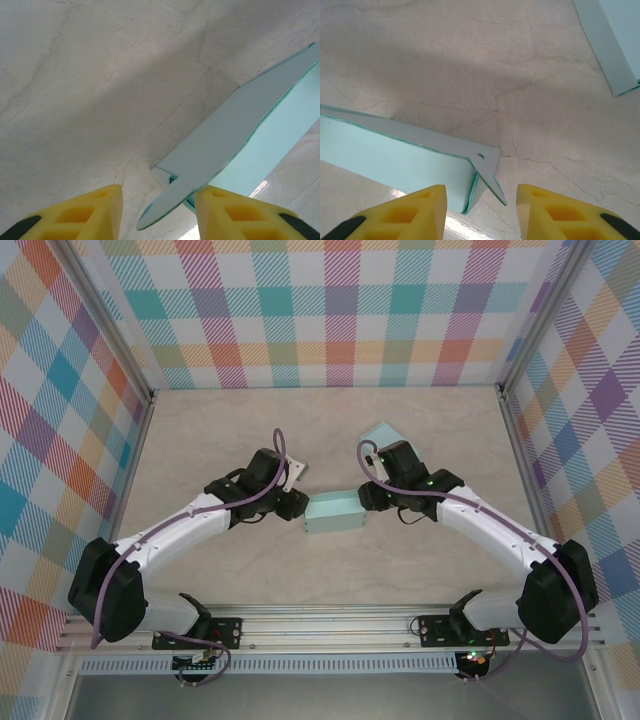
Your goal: Fold the paper box
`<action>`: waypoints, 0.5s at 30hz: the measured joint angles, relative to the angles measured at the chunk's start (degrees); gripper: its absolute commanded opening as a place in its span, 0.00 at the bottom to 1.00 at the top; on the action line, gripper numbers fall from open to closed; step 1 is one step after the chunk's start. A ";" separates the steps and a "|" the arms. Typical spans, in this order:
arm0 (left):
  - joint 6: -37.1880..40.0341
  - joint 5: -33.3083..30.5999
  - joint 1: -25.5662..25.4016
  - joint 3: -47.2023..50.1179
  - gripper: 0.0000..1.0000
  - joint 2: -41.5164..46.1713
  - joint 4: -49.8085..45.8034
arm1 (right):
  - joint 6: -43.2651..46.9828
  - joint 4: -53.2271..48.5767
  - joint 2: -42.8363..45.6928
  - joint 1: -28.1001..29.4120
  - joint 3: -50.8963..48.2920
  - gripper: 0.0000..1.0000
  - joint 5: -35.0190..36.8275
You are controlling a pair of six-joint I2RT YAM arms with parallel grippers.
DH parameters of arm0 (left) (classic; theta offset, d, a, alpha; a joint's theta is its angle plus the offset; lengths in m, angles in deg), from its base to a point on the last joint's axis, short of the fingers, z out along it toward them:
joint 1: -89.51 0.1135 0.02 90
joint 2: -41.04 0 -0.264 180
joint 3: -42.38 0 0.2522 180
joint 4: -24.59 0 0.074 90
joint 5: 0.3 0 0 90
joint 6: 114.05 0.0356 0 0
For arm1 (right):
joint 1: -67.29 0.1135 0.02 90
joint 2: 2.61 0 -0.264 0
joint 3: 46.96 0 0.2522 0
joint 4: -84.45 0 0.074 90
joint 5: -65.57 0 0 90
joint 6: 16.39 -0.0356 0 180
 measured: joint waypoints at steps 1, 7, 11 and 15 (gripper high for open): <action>-0.04 0.15 0.00 -0.02 0.37 -0.09 0.00 | -0.04 0.26 -0.11 0.00 -0.02 0.37 -0.35; -0.42 1.05 0.00 -0.15 0.24 -0.72 -0.02 | -0.81 0.94 -0.92 0.00 -0.07 0.27 -2.38; -1.20 1.25 0.00 -0.28 0.21 -0.81 -0.15 | -1.75 1.01 -0.92 0.00 -0.11 0.21 -3.48; -3.04 1.53 0.00 -0.83 0.18 -0.83 -0.24 | -2.89 1.18 -0.90 0.00 -0.48 0.16 -4.46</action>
